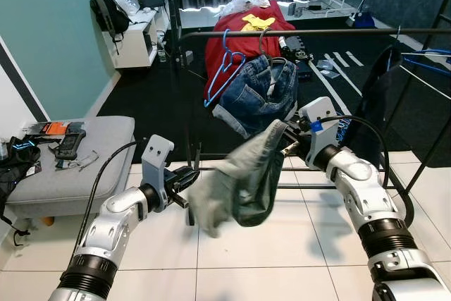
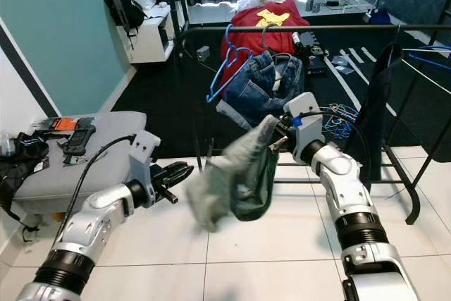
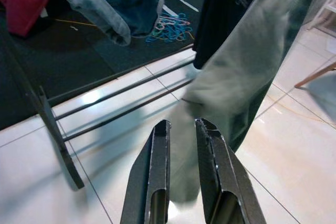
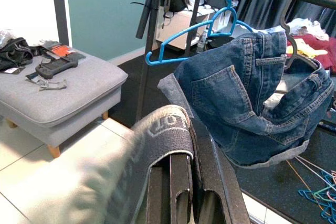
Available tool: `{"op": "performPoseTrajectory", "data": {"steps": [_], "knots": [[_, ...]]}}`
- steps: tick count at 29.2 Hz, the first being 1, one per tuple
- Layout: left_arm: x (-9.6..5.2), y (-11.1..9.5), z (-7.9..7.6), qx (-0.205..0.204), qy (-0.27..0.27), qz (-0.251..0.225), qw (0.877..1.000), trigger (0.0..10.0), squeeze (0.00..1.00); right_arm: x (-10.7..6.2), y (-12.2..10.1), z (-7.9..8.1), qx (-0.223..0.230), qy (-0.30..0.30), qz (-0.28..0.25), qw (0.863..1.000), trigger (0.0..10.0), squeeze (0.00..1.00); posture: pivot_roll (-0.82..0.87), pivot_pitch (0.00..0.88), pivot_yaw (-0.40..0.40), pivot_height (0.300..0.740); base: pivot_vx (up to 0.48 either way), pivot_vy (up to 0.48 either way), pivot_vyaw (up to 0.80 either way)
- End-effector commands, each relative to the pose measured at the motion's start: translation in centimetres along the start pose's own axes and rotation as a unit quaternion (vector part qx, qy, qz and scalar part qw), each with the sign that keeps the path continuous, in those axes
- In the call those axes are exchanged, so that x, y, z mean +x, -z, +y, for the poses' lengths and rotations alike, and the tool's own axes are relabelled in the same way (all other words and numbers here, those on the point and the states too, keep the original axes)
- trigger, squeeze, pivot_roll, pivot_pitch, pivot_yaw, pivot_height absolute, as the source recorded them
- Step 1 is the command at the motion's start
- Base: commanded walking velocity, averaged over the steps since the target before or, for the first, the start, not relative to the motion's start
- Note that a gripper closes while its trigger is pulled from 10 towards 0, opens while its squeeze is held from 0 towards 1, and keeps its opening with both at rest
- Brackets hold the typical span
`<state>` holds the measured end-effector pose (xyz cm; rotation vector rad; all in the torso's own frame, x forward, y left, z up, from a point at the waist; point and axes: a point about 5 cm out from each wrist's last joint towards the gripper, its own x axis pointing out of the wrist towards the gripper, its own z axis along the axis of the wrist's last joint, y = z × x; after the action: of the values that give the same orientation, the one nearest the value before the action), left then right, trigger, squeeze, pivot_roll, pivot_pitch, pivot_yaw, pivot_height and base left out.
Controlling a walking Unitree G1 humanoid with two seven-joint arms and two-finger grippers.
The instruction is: Hang hanger
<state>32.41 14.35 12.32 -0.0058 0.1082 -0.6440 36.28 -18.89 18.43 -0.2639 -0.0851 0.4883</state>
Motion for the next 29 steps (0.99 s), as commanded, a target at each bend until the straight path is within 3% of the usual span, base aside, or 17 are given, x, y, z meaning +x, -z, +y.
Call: {"op": "performPoseTrajectory", "data": {"steps": [1,4,7,9,14,16,25,27,29], "knots": [[-0.2,0.5,0.1,-0.010,-0.011,-0.001,1.000,10.0,0.00,0.2,0.0,0.3,0.003,-0.008,0.002,1.000,0.0,0.00,-0.06,0.001,0.041,0.740,0.000,0.000,0.00],[-0.1,0.7,-0.1,-0.019,-0.013,-0.008,1.000,10.0,0.00,0.3,0.0,0.5,0.004,-0.012,0.005,1.000,0.0,0.00,-0.06,0.007,0.037,0.740,0.000,0.000,0.00],[0.3,1.2,-1.6,-0.029,0.009,0.004,1.000,10.0,0.00,0.4,0.4,0.6,-0.002,-0.020,0.028,0.999,0.0,0.00,-0.07,0.021,0.026,0.740,0.000,0.000,0.00],[0.3,1.2,-1.6,-0.029,0.009,0.004,1.000,10.0,0.00,0.4,0.4,0.6,-0.002,-0.020,0.028,0.999,0.0,0.00,-0.07,0.021,0.026,0.740,0.000,0.000,0.00],[1.1,2.3,-3.3,-0.016,-0.001,0.037,0.999,10.0,0.00,0.5,0.6,0.3,0.000,-0.012,0.057,0.998,0.0,0.00,-0.08,0.038,0.006,0.740,0.000,0.000,0.00],[1.7,3.8,-3.7,0.011,-0.052,0.076,0.996,10.0,0.00,1.8,0.2,0.3,0.041,0.042,0.073,0.996,0.0,0.00,-0.09,0.043,0.007,0.740,0.000,0.000,0.00],[1.7,3.2,-3.6,0.041,-0.063,0.073,0.995,10.0,0.00,3.7,1.0,0.6,0.071,0.142,0.112,0.981,0.0,0.00,-0.09,0.046,0.006,0.740,0.000,0.000,0.00],[1.7,3.0,-3.4,0.056,-0.072,0.080,0.993,10.0,0.00,4.4,1.2,1.0,0.140,0.161,0.124,0.969,0.0,0.00,-0.09,0.043,0.006,0.740,0.000,0.000,0.00],[1.7,3.0,-3.4,0.056,-0.072,0.080,0.993,10.0,0.00,4.4,1.2,1.0,0.140,0.161,0.124,0.969,0.0,0.00,-0.09,0.043,0.006,0.740,0.000,0.000,0.00]]}}
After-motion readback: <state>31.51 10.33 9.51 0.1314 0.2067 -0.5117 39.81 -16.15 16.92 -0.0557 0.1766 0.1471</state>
